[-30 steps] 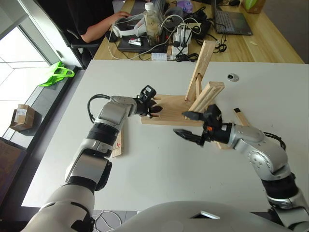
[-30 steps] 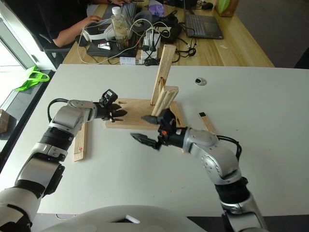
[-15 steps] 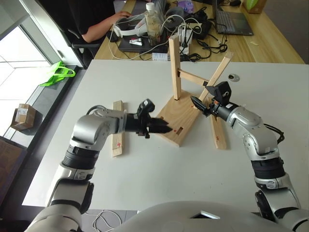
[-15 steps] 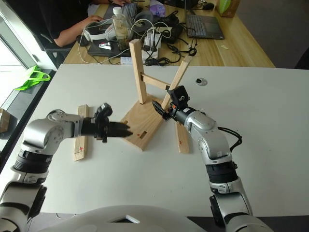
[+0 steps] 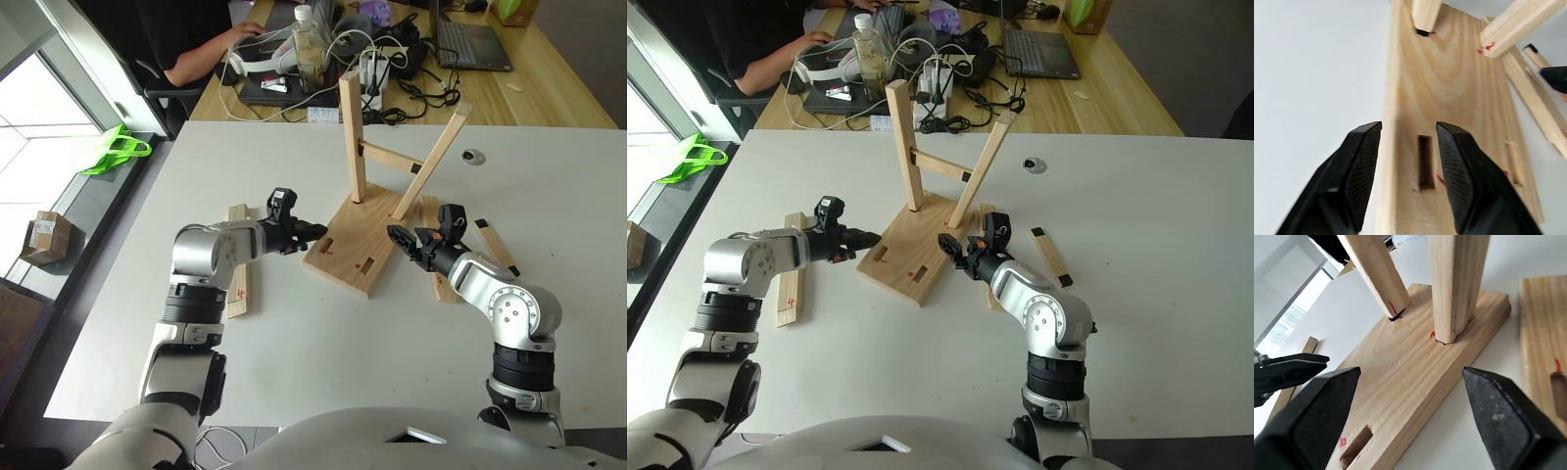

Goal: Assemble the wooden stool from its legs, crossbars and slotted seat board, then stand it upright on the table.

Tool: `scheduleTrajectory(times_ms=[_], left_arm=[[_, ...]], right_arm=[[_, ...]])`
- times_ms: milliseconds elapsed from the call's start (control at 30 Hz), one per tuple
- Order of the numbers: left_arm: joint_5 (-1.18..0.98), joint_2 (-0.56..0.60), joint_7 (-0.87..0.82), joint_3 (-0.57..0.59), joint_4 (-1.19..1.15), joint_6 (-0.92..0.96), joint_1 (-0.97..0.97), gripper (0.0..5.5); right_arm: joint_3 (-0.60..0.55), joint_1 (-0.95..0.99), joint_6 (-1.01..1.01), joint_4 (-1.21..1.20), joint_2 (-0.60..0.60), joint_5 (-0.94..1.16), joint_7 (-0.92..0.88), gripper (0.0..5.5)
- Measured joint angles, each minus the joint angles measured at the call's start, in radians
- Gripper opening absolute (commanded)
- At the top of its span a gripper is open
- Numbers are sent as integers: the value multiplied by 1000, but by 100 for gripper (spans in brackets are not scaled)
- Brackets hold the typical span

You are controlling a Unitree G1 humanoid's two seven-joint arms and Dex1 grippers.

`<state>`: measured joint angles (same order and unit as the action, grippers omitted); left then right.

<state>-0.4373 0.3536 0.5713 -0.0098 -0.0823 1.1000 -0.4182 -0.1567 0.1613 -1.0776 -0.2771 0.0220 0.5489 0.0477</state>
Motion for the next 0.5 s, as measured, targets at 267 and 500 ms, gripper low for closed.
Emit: scheduleTrajectory(times_ms=[267,500], left_arm=[[-83,-84,-93,50,213,127,139,206],[99,-5,-208,28,99,-73,73,206]], right_arm=[[-44,93,-6,162,69,5,-76,392],[-47,184,68,255,110,-16,-102,392]])
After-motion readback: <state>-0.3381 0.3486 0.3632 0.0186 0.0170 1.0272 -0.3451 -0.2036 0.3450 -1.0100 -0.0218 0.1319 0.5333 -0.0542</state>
